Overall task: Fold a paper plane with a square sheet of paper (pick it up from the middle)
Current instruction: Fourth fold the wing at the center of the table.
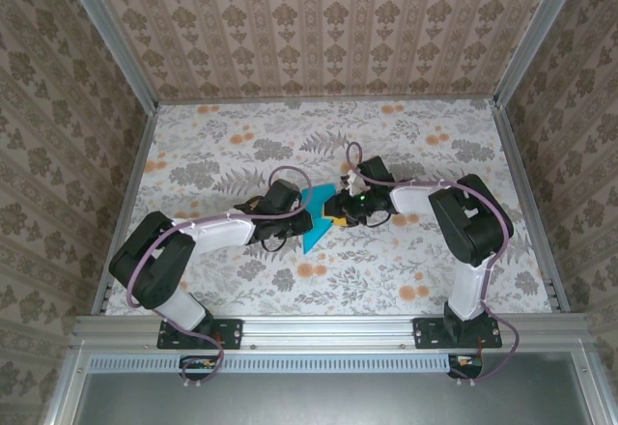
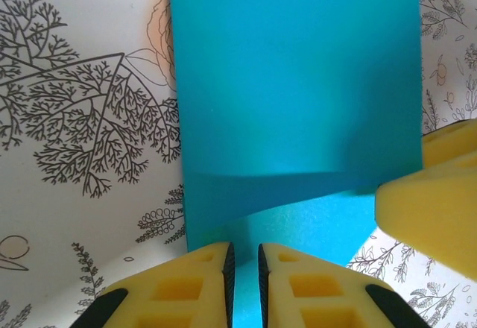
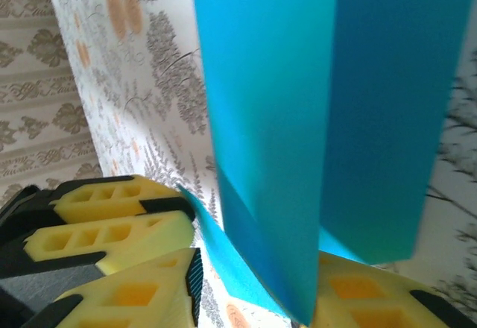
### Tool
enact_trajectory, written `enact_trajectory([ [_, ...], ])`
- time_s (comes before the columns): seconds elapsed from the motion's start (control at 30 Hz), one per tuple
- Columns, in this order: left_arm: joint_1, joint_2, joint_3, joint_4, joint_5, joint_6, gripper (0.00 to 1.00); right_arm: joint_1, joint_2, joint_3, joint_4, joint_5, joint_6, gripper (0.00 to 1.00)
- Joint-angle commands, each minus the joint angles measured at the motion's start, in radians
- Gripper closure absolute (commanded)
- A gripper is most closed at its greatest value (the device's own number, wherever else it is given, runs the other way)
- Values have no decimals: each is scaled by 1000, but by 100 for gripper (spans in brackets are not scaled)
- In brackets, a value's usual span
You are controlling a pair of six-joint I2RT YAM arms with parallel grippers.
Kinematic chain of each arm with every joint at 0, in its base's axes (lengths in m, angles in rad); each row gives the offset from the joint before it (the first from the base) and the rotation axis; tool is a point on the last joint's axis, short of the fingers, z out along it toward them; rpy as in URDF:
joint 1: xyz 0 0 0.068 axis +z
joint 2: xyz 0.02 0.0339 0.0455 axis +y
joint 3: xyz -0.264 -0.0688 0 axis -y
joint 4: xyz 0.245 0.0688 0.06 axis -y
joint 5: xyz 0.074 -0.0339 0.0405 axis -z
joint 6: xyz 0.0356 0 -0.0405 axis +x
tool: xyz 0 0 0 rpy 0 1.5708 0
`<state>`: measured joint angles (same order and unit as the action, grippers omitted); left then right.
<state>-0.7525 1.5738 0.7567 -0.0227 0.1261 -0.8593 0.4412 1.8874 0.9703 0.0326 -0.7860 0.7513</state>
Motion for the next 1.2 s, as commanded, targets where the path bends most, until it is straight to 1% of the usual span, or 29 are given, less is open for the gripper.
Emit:
enact_trajectory([
  [0.0, 12, 3, 2, -33, -5, 8, 81, 8, 25, 19, 48, -60, -8, 65],
  [0.2, 21, 2, 4, -29, 1, 18, 81, 8, 23, 15, 36, -41, -10, 74],
  [0.33, 24, -1, 7, -26, 7, 29, 79, 8, 5, 16, 19, 4, -5, 87],
  [0.37, 25, -4, 9, -26, 8, 32, 77, 8, -4, 16, 10, 27, -3, 90],
  [0.5, 27, -39, 13, -26, 6, 54, 67, 4, -77, 7, -56, 143, -3, 97],
  [0.6, 29, -84, 14, -30, -4, 76, 61, -2, -163, 15, -156, 255, -20, 99],
  [0.67, 31, -119, 11, -28, -14, 94, 55, -2, -214, 38, -255, 349, -29, 99],
  [0.77, 36, -160, 6, -19, -15, 130, 45, -2, -247, 77, -392, 438, -4, 100],
  [0.83, 41, -179, 1, -7, -12, 153, 38, 0, -254, 90, -440, 456, 33, 100],
  [0.97, 45, -185, -18, 60, 20, 207, 22, 12, -268, 87, -479, 495, 123, 100],
  [1.1, 41, -141, -23, 135, 73, 309, 18, 14, -239, 87, -489, 511, 202, 100],
  [1.17, 27, -112, -29, 177, 73, 382, 16, 13, -219, 93, -496, 511, 237, 100],
])
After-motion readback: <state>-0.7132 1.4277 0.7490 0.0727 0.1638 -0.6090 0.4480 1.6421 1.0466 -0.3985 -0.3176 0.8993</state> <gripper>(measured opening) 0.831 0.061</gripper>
